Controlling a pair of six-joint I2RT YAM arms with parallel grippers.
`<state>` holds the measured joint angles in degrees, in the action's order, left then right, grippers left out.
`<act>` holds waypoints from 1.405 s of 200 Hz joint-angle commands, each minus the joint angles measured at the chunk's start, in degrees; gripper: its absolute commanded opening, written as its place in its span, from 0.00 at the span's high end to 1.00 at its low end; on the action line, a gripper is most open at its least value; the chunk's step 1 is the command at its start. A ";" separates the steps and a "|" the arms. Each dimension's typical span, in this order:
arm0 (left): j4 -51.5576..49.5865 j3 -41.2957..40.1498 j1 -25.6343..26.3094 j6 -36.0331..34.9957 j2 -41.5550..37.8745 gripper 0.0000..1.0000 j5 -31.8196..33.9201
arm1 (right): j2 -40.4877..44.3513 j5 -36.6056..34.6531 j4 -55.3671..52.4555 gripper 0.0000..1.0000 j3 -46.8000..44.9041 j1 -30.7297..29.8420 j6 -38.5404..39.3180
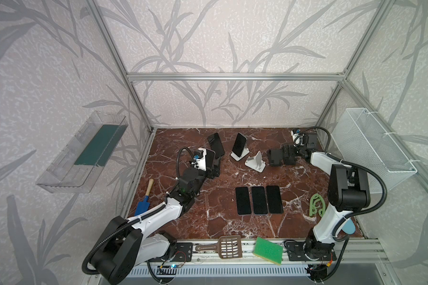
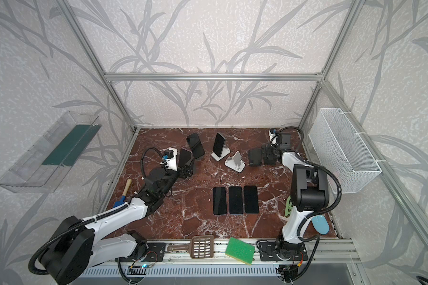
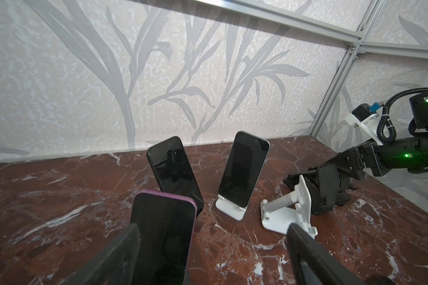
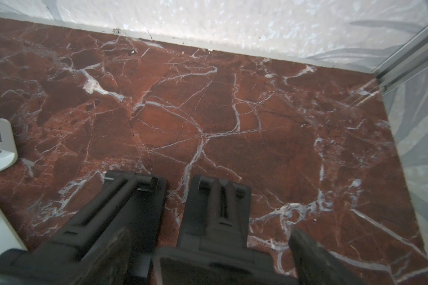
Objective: Remove the phone from the phone stand
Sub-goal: Place the phone stand at the top-right of the table, then remove the phone from the phone stand.
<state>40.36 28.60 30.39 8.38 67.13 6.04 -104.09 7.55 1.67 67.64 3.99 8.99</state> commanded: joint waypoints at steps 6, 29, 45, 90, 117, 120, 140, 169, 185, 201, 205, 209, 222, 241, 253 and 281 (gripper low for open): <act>-4.21 6.09 -0.88 -3.66 -1.86 0.05 0.15 | 6.02 -0.66 -2.10 0.01 1.76 -0.03 -2.20; -9.13 12.68 -3.23 -1.76 -0.41 0.03 -4.72 | 11.93 -0.22 -4.64 0.01 2.39 -1.01 -3.24; -11.71 17.72 -4.23 -0.84 1.44 0.03 -8.34 | 15.55 -2.39 -6.88 0.01 3.18 -2.18 -3.18; -24.73 34.67 -6.09 -2.86 11.41 0.03 -17.04 | 28.93 0.40 -1.93 0.01 -3.31 -6.15 -7.63; -31.82 44.62 -7.39 -4.02 19.03 0.03 -24.25 | 36.58 0.61 6.49 0.01 -13.68 -12.26 -7.32; -32.55 45.73 -7.57 -4.18 20.00 0.03 -25.29 | 37.23 0.62 7.52 0.01 -14.99 -13.03 -7.19; -37.87 53.20 -7.80 -6.23 25.63 0.02 -30.16 | 40.66 -0.66 15.13 0.01 -23.50 -17.60 -6.36; -46.57 63.38 -7.80 -9.25 34.12 0.01 -33.89 | 41.49 -0.50 20.87 0.01 -30.75 -21.58 -7.32; -49.61 67.90 -7.80 -9.72 38.40 0.00 -34.23 | 40.58 -0.04 19.40 0.01 -31.77 -22.96 -6.40; -52.51 72.03 -7.72 -10.29 42.58 0.01 -34.43 | 40.20 -0.64 21.07 0.01 -34.33 -24.53 -6.31; -52.80 72.90 -7.72 -10.44 43.48 0.01 -34.43 | 40.12 -0.61 21.65 0.01 -35.07 -24.83 -6.42; -52.92 73.55 -7.72 -10.61 44.30 0.01 -34.50 | 40.15 -0.48 22.23 0.01 -35.73 -25.15 -6.51; -53.80 75.70 -7.72 -11.23 46.62 0.01 -34.68 | 40.54 -0.51 24.26 0.01 -38.19 -26.35 -6.62; -54.64 78.41 -7.38 -11.70 49.45 0.01 -34.95 | 41.23 -1.41 27.29 0.01 -41.97 -28.37 -6.12; -54.25 78.74 -6.95 -12.31 50.58 0.01 -34.46 | 41.83 -2.33 29.38 0.01 -44.21 -29.56 -5.71; -53.61 79.74 -6.76 -12.83 52.98 0.01 -33.77 | 42.81 -3.40 39.42 0.01 -50.47 -31.90 -5.96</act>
<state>-12.51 105.89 23.14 -2.00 118.91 -27.14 -63.02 5.74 29.80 20.47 -26.48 3.01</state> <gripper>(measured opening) 0.993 0.991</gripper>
